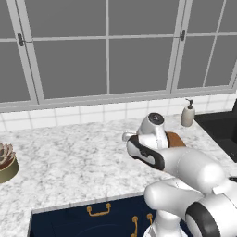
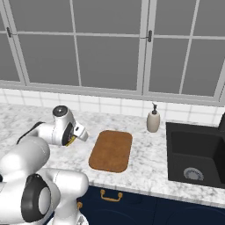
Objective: Pick up the sponge from the counter and clean the cutting board by briefly scrubbing or pressing down on the cutting board. Once finished, release the sponge.
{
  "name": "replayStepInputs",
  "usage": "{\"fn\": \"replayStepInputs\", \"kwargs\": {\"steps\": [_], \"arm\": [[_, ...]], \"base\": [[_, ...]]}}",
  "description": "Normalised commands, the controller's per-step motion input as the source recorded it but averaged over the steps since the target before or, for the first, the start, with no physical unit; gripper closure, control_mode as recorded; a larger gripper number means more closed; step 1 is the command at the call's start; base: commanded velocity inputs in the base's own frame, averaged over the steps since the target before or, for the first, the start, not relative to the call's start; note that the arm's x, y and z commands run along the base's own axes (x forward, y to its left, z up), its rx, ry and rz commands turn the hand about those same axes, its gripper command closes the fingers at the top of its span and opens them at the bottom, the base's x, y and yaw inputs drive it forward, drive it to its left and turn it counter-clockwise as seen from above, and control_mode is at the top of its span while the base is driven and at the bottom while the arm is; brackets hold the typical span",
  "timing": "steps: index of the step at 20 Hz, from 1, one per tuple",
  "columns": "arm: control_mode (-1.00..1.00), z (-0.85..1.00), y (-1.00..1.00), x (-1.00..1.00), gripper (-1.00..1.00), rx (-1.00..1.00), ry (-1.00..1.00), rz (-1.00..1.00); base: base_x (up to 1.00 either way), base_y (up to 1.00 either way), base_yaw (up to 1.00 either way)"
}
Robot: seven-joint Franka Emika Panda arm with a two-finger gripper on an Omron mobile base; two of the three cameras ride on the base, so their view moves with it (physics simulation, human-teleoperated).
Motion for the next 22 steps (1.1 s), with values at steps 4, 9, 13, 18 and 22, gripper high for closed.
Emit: {"fn": "replayStepInputs", "kwargs": {"steps": [4, 9, 13, 18, 22], "arm": [[-1.00, -0.02, 0.34, 0.00, 1.00, 0.02, 0.01, 0.00], [-1.00, -0.05, 0.34, 0.00, 1.00, 0.01, 0.01, 0.00], [-1.00, -0.14, 0.28, 0.00, 1.00, 0.00, 0.00, 0.00], [-1.00, -0.11, 0.15, 0.00, -1.00, 0.00, 0.00, 0.00], [-1.00, 0.00, 0.00, 0.00, -1.00, 0.00, 0.00, 0.00]], "base": [[0.00, 0.00, 0.00], [0.00, 0.00, 0.00], [0.00, 0.00, 0.00], [0.00, 0.00, 0.00], [0.00, 0.00, 0.00]]}}
